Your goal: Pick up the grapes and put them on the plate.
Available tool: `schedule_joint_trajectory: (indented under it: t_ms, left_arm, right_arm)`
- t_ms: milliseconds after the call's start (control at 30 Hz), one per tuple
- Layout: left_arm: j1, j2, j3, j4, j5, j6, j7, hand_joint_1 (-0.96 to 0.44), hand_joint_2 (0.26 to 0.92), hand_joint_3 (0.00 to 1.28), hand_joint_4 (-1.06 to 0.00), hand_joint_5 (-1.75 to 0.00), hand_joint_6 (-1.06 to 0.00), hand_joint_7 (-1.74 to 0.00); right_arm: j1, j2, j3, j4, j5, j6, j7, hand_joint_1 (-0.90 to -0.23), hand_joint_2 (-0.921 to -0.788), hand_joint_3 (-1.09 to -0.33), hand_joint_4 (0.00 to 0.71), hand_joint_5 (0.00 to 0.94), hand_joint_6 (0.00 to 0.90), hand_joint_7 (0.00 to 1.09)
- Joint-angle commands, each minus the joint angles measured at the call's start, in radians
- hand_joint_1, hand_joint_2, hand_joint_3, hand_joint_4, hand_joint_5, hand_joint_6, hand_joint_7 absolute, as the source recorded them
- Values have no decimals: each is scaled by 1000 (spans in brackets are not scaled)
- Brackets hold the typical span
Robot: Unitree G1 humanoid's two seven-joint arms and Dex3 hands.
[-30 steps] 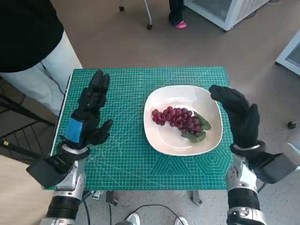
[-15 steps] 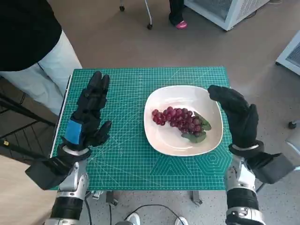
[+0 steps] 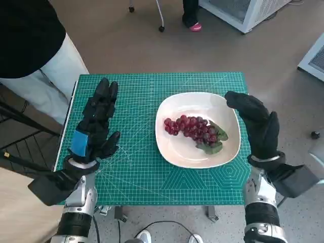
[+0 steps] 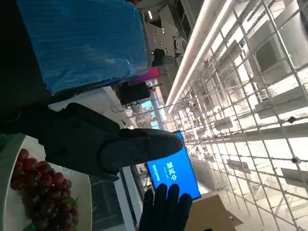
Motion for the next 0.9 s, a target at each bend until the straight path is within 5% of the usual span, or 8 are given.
schedule_joint_trajectory:
  t_ms: [33, 900]
  left_arm:
    - [-11, -10, 6, 24, 15, -12, 2, -622, 921, 423, 1, 1, -144, -42]
    - [6, -17, 6, 7, -15, 52, -42, -574, 921, 400, 1, 1, -147, -53]
  right_arm:
    - [5, -3, -3, 26, 6, 7, 12, -385, -921, -563, 522, 2, 518, 68]
    - [3, -4, -2, 22, -4, 3, 8, -381, -921, -580, 516, 0, 515, 61]
